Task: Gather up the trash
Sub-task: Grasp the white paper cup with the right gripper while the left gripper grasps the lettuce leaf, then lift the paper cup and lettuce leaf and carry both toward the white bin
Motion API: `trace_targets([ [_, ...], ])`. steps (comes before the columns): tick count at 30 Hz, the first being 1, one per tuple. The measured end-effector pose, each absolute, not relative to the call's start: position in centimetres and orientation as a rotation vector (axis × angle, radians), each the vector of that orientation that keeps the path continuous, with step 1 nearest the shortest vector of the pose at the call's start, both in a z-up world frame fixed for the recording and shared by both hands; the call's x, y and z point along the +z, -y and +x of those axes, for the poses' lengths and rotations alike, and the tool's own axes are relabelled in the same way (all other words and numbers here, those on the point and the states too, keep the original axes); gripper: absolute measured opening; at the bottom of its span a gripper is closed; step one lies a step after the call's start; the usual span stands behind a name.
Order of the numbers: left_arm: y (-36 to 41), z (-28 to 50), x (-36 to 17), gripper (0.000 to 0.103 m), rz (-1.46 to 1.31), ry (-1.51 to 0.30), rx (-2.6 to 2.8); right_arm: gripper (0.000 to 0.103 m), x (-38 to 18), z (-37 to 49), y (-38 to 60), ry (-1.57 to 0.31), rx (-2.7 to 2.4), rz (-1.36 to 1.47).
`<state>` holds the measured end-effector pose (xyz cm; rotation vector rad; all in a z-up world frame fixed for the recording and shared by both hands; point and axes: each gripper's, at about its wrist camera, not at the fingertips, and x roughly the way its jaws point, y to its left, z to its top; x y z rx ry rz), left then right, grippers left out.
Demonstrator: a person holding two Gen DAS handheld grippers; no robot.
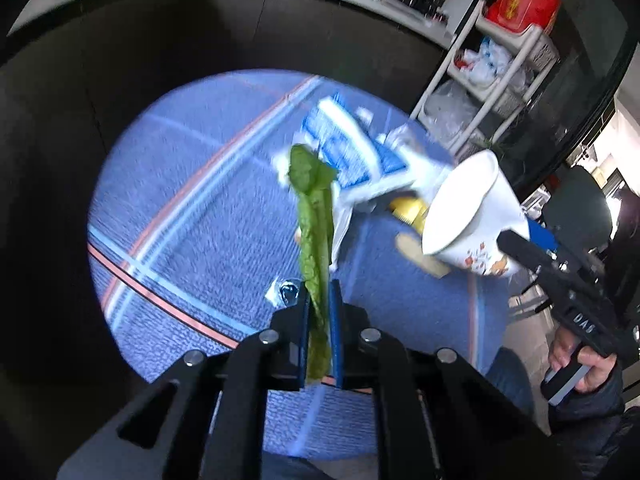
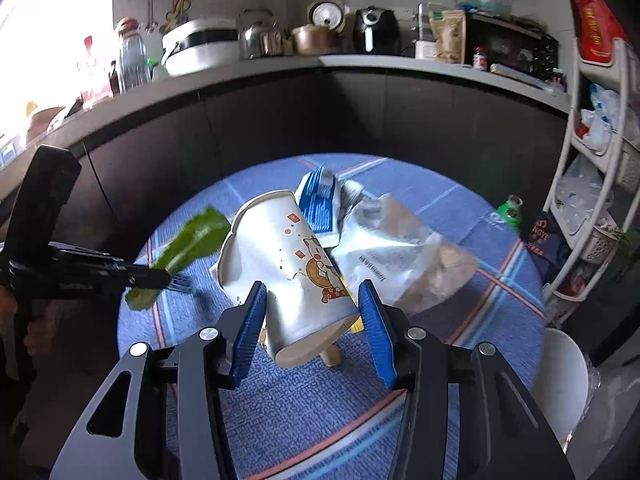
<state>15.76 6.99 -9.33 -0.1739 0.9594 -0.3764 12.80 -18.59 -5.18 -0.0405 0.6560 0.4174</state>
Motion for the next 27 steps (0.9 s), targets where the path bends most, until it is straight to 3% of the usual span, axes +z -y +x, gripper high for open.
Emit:
trace_targets([
  [5, -6.9, 14.7, -6.0, 0.011, -0.177, -0.890, -0.365, 0.045, -4.1, 11.7, 20.7, -0.644, 0.389, 0.024],
  [10, -6.8, 15.5, -6.1, 0.011, -0.236, -0.933, -0.367, 0.045, -3.4, 10.2, 22.4, -0.624, 0.370, 0.052],
  [12, -5.2, 15.3, -5.9, 0.011, -0.157, -0.921, -0.366, 0.045, -3.2, 9.7, 22.8, -0.618, 0.365, 0.055],
  [13, -4.5, 15.5, -6.1, 0.004, -0.128, -0.927, -0.371, 0.045, -3.1, 9.5, 23.1, -0.616, 0.362, 0.063],
  [18, -2.2, 16.0, -6.9, 0.006, -0.045, -0.960, -0.367, 0.045, -2.6, 8.6, 24.1, -0.595, 0.350, 0.081],
  [20, -2.0, 16.2, -7.5, 0.015, -0.034, -0.983, -0.357, 0.045, -2.5, 8.5, 24.4, -0.589, 0.348, 0.091],
  [22, -2.2, 16.3, -8.2, 0.046, -0.012, -0.991, -0.309, 0.045, -2.7, 8.4, 24.4, -0.594, 0.350, 0.097],
  [27, -2.6, 17.8, -10.7, 0.045, -0.008, -1.054, -0.261, 0.046, -3.3, 8.6, 23.7, -0.609, 0.362, 0.095],
])
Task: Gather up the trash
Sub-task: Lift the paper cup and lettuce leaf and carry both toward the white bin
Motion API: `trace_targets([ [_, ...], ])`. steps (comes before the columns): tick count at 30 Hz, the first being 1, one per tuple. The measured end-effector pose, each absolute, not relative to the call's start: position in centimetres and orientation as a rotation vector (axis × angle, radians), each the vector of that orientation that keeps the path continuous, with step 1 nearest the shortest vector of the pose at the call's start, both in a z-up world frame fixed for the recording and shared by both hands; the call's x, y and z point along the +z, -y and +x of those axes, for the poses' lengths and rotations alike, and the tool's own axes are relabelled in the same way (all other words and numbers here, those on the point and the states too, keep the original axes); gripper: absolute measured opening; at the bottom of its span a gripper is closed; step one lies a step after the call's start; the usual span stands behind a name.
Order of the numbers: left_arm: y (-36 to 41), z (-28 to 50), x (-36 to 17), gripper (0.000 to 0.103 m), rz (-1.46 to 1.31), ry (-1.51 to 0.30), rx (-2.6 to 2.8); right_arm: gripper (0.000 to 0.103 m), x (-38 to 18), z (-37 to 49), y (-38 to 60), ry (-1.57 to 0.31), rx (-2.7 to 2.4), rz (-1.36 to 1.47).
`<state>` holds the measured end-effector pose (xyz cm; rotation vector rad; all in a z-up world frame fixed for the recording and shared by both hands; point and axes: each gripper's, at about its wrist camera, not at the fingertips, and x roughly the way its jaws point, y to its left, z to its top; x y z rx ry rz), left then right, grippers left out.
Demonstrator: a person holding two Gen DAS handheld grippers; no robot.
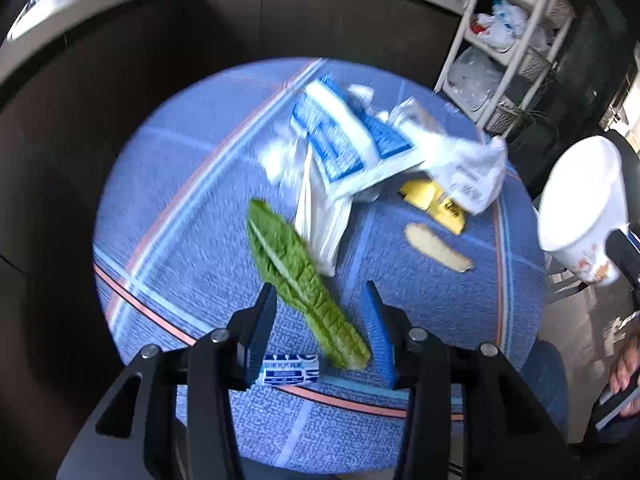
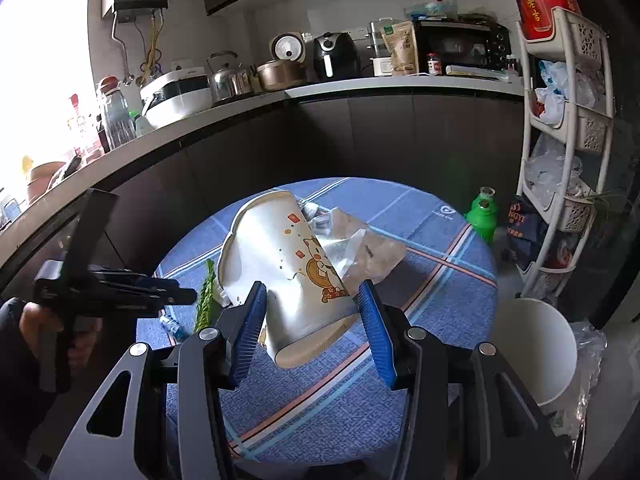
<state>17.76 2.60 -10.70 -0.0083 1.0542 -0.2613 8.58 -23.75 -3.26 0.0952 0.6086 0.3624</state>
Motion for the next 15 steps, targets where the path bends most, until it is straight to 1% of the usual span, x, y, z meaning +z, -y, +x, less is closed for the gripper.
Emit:
trace_targets([
  [5, -2.8, 19.6, -13.0, 0.045, -0.021, -1.102, -0.235, 0.045, -3.7, 9.0, 23.0, -0.620, 0.375, 0.085],
  [6, -2.7, 19.7, -13.3, 0.043, -0.022, -1.108, -0.236, 0.046, -3.7, 9.1, 23.0, -0.623, 0.375, 0.084],
  [8, -2.6, 20.1, -13.9, 0.020, -0.023, -1.131, -0.245, 0.046, -3.8, 9.3, 22.8, -0.627, 0.374, 0.084],
  [9, -2.6, 20.2, -14.0, 0.011, -0.018, -1.131, -0.239, 0.046, -3.8, 9.3, 22.8, -0.628, 0.374, 0.085],
  [10, -2.6, 20.3, -13.9, 0.008, -0.022, -1.131, -0.246, 0.046, -3.8, 9.3, 22.8, -0.628, 0.373, 0.086],
  [15, -3.1, 18.9, -12.2, 0.006, -0.035, -1.087, -0.256, 0.046, -3.6, 9.1, 22.9, -0.612, 0.374, 0.090],
])
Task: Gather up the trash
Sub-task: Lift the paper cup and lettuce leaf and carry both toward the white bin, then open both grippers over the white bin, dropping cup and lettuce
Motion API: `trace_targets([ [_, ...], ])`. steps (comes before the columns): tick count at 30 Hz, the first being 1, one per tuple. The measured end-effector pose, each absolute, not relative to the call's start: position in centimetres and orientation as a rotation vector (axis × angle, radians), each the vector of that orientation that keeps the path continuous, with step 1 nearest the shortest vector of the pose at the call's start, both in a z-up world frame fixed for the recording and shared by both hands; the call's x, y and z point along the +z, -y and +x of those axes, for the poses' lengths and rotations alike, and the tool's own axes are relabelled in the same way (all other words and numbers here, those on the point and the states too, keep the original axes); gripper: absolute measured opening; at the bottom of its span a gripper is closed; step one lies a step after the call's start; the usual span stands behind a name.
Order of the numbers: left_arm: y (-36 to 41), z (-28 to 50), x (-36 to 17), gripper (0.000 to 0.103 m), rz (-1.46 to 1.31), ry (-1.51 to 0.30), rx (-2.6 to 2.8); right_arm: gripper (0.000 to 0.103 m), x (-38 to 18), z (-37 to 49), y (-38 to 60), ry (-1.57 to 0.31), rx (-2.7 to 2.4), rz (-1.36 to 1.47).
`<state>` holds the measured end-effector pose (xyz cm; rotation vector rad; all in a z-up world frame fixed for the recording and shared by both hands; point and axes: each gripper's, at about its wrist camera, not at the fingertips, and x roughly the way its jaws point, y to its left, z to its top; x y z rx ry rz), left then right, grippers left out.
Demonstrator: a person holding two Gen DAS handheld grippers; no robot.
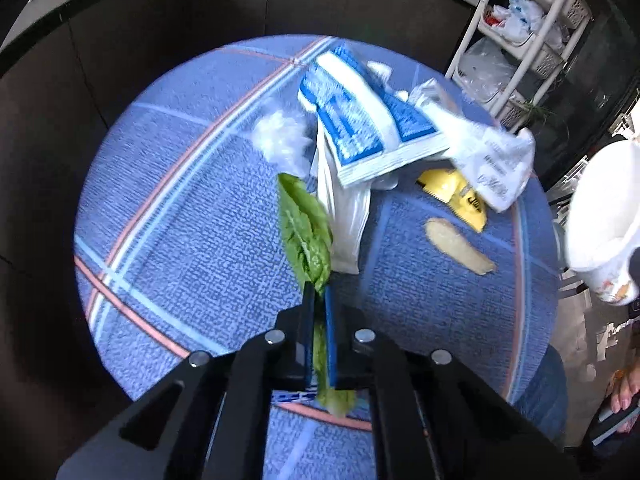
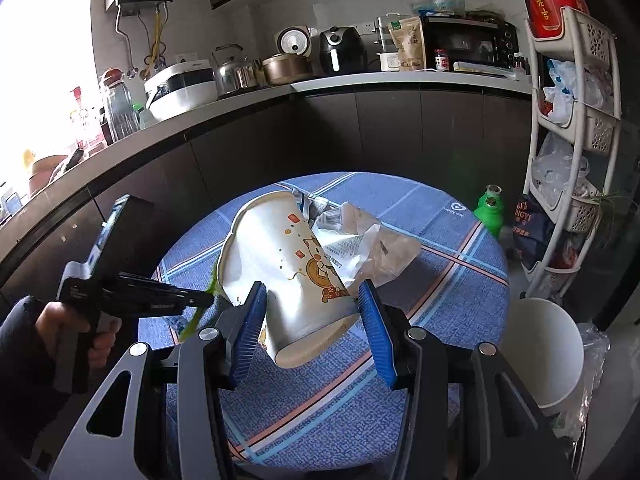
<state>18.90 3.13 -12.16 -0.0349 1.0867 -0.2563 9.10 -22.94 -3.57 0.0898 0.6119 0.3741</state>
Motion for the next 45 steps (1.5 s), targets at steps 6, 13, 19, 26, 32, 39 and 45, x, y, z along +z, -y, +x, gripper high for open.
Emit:
trace_targets([
  [6, -2.4, 16.5, -7.6, 0.006, -0.033, -0.992, -0.280, 0.046, -2.6, 8.1, 23.8, -0.569, 0.366, 0.105],
  [13, 1.0, 14.6, -0.9, 0.006, -0.039, -0.858, -0.389, 0.046, -0.4, 6.8, 26.8, -0.491, 0.310, 0.142],
  [19, 6.1, 13.3, 2.7, 0.006, -0.017, -0.791, -0.513, 0.046, 0.3, 6.0, 30.9, -0.453, 0.230, 0.168],
  [26, 14.0, 13.4, 3.6, 0.006, 0.016, -0.786, -0.674, 0.046, -1.3, 5.6, 37.3, -0.465, 0.097, 0.223],
  [32, 21.4, 15.2, 1.2, 0.006, 0.044, -0.851, -0.788, 0.046, -4.8, 6.0, 43.4, -0.520, -0.022, 0.302],
  [39, 29.2, 18.4, -3.4, 0.006, 0.092, -0.935, -0.852, 0.046, -9.9, 7.5, 47.6, -0.604, -0.123, 0.328],
  [45, 34.8, 21.8, -9.3, 0.006, 0.132, -1.032, -0.875, 0.046, -14.4, 10.0, 49.8, -0.682, -0.169, 0.316],
])
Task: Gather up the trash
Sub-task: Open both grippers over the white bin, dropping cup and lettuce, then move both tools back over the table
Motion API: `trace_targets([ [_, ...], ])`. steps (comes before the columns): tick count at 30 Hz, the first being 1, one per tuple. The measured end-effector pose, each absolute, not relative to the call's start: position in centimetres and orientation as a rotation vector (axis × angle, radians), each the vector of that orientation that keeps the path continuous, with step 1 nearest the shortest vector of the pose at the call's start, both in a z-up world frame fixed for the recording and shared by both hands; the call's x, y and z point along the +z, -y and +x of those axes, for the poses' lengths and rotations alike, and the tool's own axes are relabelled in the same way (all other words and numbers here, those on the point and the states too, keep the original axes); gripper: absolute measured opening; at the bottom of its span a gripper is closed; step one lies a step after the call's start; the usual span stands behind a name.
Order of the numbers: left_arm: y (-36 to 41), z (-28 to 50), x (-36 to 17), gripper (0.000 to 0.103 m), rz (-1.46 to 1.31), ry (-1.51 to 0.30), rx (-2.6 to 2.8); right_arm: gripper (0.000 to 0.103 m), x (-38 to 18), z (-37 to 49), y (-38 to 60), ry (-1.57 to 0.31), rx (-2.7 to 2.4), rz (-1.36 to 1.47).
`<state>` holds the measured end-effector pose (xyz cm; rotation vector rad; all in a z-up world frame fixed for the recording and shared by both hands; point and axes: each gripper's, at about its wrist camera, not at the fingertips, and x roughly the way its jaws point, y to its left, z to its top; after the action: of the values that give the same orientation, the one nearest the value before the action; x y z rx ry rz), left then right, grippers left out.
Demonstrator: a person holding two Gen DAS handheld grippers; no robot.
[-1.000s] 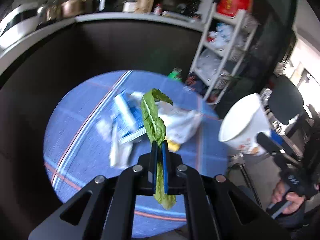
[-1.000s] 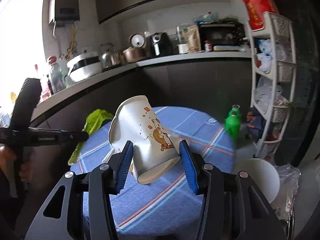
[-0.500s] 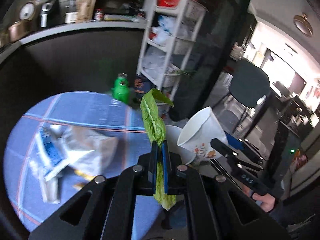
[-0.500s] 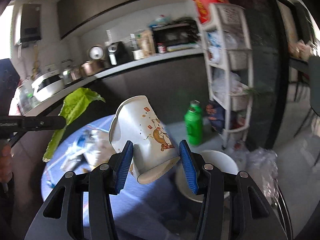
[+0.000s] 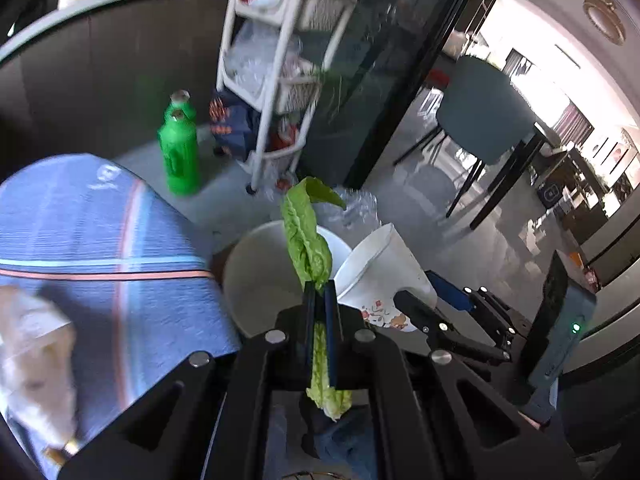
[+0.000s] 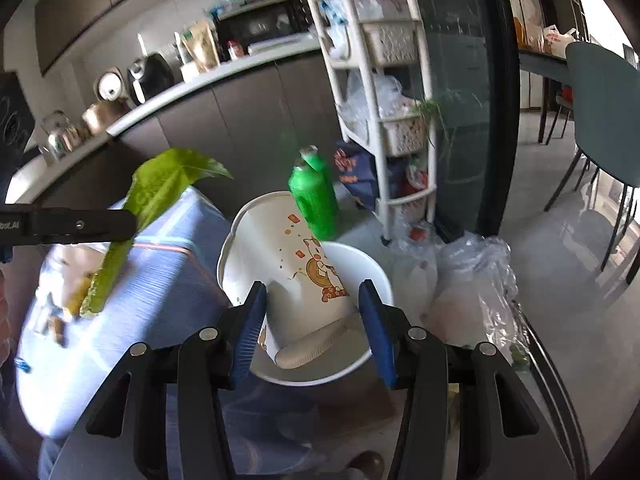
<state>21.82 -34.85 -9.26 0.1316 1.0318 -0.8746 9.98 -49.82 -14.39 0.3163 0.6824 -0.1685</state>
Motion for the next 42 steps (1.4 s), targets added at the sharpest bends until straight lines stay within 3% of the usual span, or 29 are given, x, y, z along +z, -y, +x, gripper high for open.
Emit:
trace_targets([
  [9, 38.8, 24.8, -16.3, 0.007, 0.246, -1.129, -0.834, 0.046, -19.0, 12.7, 51.7, -0.752, -0.165, 0.347],
  [17, 40.5, 25.8, -18.5, 0.011, 0.301, -1.140, -0.818, 0.047, -21.1, 13.9, 52.1, -0.775, -0.151, 0.342],
  [18, 40.4, 25.6, -18.3, 0.015, 0.306, -1.131, -0.820, 0.050, -21.0, 13.7, 52.1, -0.774, -0.144, 0.340],
  [20, 40.5, 25.5, -17.9, 0.027, 0.302, -1.108, -0.831, 0.068, -20.6, 13.4, 52.0, -0.752, -0.136, 0.328],
  [22, 40.3, 25.2, -16.9, 0.066, 0.296, -1.061, -0.811, 0.071, -19.9, 12.8, 51.8, -0.727, -0.125, 0.312],
  [28, 38.1, 24.1, -13.4, 0.099, 0.219, -0.943, -0.730, 0.095, -17.9, 11.1, 51.4, -0.688, -0.114, 0.294],
  [42, 28.2, 16.1, -4.4, 0.099, 0.062, -0.821, -0.636, 0.094, -8.5, 6.5, 44.2, -0.598, -0.009, 0.249],
])
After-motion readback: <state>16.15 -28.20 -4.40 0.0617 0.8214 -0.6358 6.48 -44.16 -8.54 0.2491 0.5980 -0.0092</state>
